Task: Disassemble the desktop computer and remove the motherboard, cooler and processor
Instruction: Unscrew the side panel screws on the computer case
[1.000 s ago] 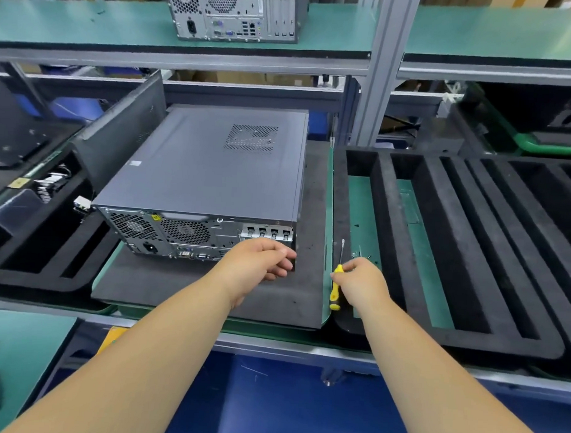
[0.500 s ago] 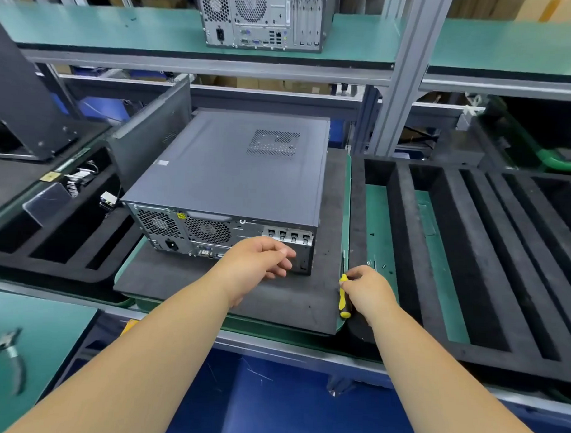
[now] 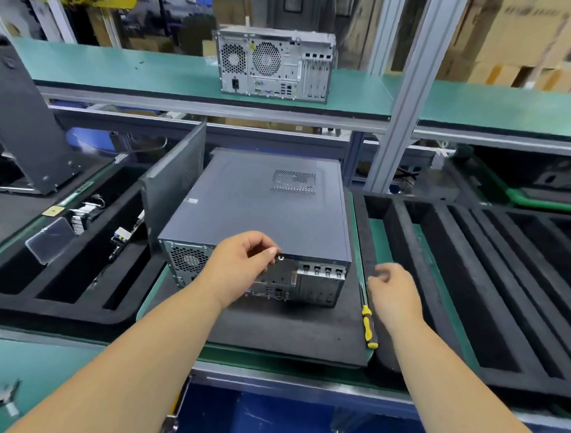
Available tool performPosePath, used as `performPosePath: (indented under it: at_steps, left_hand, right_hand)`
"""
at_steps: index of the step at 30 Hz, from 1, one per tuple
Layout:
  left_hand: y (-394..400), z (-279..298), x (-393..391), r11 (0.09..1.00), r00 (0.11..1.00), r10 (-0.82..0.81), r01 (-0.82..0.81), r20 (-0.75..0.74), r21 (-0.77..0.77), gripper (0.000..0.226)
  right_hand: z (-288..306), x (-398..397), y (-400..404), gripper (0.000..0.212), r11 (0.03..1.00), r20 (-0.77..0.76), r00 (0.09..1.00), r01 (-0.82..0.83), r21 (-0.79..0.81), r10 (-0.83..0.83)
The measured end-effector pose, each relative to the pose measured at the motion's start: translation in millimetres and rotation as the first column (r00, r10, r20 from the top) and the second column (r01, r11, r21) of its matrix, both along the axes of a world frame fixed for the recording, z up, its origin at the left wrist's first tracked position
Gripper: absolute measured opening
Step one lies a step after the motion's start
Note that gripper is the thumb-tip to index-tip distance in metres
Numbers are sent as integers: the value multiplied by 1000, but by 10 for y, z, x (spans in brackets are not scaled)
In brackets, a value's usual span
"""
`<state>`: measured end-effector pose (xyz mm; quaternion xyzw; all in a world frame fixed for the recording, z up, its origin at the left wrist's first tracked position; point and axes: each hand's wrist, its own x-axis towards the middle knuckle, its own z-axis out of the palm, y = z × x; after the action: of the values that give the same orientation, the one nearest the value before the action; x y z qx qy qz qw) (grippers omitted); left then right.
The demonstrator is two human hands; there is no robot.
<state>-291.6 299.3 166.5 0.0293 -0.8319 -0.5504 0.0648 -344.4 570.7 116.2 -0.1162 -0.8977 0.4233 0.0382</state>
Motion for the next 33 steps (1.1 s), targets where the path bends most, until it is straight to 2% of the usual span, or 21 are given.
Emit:
performPosePath:
  at_steps: [2, 3, 5, 6, 9, 10, 12, 14, 15, 20, 33]
  left_hand:
    - [-206, 16, -4, 989, 992, -12, -6, -126, -146, 7]
    - [-326, 23, -12, 953, 977, -31, -34, -210, -302, 12]
    - [-567, 21, -43, 793, 944, -105, -110, -312, -599, 37]
    - [-676, 0, -69, 718, 941, -130, -128, -313, -684, 51]
    - [-893, -141, -169, 522, 978, -149, -45, -143, -852, 91]
    - [-941, -205, -218, 453, 983, -152, -22, -102, -891, 97]
    - [-1009, -296, -318, 391, 983, -166, -8, -79, -920, 96]
    - [-1049, -337, -384, 382, 981, -184, 16, -59, -924, 91]
    - [-1054, -360, -403, 383, 980, -191, 22, -56, -923, 89]
    - [-1034, -454, -398, 406, 980, -177, -8, -87, -914, 83]
    - [-1031, -455, -407, 440, 979, -165, -36, -120, -897, 78]
  right_hand:
    - [138, 63, -193, 26, 999, -199, 979, 31, -7, -32]
    - [210, 88, -312, 25, 1000, -281, 960, 16, 18, -10]
    - [337, 118, -588, 24, 991, -375, 921, -66, 116, 105]
    - [384, 129, -729, 26, 975, -390, 902, -118, 189, 185]
    - [466, 138, -1119, 45, 843, -333, 826, -280, 459, 455]
    - [462, 123, -1234, 57, 772, -272, 801, -331, 542, 534]
    - [404, 68, -1430, 82, 620, -108, 773, -408, 670, 626]
    - [302, -18, -1559, 95, 517, 16, 779, -431, 740, 627]
    - [252, -54, -1595, 96, 495, 47, 793, -425, 758, 608]
    - [87, -87, -1637, 90, 517, -1, 829, -348, 782, 559]
    - [91, -86, -1639, 85, 535, -3, 841, -341, 773, 540]
